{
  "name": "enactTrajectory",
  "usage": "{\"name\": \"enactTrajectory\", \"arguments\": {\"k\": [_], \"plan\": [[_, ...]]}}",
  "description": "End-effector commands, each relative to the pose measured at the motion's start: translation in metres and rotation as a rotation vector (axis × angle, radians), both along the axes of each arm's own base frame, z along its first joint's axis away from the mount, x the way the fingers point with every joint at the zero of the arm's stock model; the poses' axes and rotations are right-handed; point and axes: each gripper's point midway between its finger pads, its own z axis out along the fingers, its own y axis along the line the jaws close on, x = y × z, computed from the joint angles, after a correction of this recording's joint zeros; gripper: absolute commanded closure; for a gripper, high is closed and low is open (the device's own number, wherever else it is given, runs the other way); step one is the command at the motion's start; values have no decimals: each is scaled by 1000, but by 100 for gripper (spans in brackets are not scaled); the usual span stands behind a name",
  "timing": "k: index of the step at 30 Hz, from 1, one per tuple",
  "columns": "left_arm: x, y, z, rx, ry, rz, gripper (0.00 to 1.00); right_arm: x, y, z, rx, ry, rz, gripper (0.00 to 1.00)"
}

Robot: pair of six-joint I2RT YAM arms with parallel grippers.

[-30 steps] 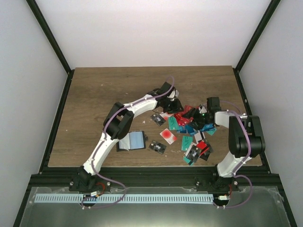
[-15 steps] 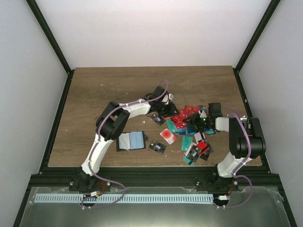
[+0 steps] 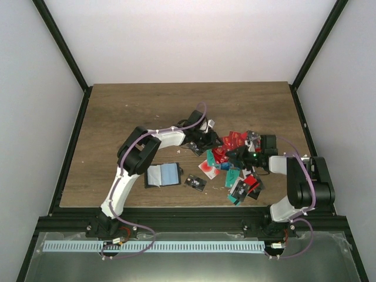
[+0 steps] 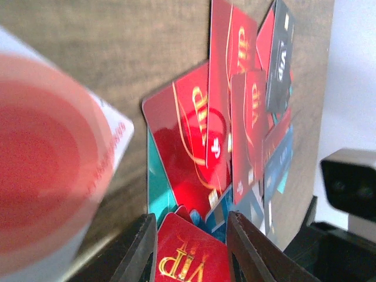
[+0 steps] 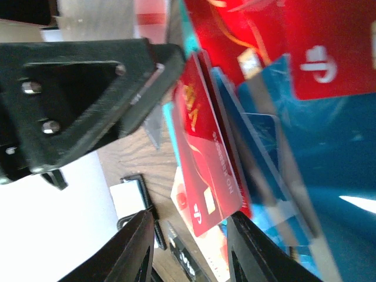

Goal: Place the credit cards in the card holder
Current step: Pick up the credit card from the center of the board.

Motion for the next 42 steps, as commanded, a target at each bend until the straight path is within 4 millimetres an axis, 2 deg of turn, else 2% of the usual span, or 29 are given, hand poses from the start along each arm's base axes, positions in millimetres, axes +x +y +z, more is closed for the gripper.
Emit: {"name": "enactTrajectory", "arguments": {"k": [1, 9, 14, 16, 21, 23, 25, 29, 33, 37, 42], "plan": [[-65, 13, -50, 127, 213, -58, 64, 17, 5, 38, 24, -169, 20, 63], [-75, 6, -37, 106, 171, -108, 64, -14, 7, 10, 3, -39, 82, 63], [-79, 6, -38, 118, 159, -108, 64, -29, -2, -14, -90, 64, 70, 71], [-79, 8, -39, 125, 159, -98, 64, -32, -5, -17, -113, 84, 61, 73], [-77, 9, -39, 127, 154, -85, 65, -33, -8, -12, -138, 90, 54, 88], [-74, 9, -31, 125, 134, -78, 64, -33, -8, -9, -143, 86, 58, 98], [-68, 11, -19, 129, 107, -61, 64, -33, -8, -4, -145, 82, 63, 99], [-48, 27, 24, 146, 19, 4, 61, -30, -5, 16, -125, 43, 69, 99], [-34, 61, 81, 189, -70, 99, 51, -20, 1, 54, -55, -44, 49, 99], [-33, 91, 125, 201, -125, 188, 48, -6, 6, 101, 13, -150, 0, 99], [-44, 115, 178, 110, -167, 278, 43, 5, 18, 162, 108, -273, -66, 99]]}}
